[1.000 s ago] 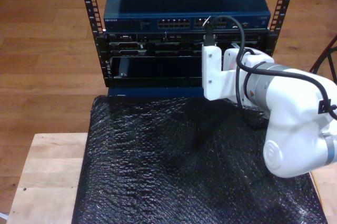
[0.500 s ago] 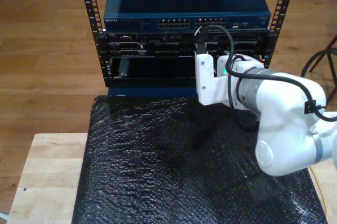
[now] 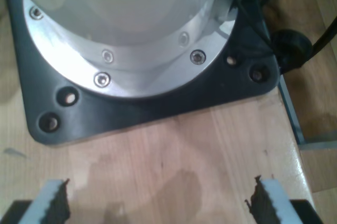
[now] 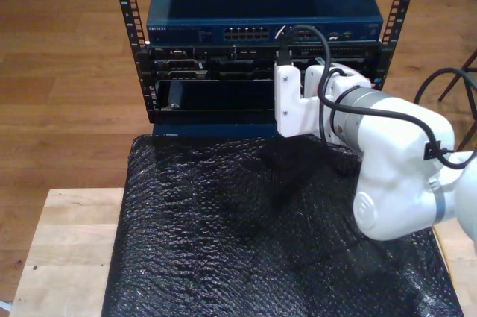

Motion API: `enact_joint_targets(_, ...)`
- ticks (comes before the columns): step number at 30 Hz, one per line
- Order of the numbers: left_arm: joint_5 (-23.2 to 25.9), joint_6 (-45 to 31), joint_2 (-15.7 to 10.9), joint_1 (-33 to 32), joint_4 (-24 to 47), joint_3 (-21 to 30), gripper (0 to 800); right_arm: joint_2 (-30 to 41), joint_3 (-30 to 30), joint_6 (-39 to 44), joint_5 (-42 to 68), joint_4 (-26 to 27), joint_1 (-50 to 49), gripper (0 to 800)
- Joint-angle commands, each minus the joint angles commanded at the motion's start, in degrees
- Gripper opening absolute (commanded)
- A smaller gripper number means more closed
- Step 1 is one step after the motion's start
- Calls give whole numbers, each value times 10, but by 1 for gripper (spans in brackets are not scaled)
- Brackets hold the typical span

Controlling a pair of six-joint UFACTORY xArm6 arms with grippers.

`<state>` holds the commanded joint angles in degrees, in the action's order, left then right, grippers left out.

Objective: Grab the cable and plug it in

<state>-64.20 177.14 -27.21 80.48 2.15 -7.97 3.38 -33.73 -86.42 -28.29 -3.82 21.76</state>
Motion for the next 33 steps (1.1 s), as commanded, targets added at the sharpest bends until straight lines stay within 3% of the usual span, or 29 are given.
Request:
enact_joint_targets(24, 0, 0, 0, 0, 0, 0, 800, -17, 11, 4, -59, -2, 3, 0)
enact_joint_targets(33, 0, 0, 0, 0, 1, 0, 800, -41, 19, 4, -178, -2, 4, 0)
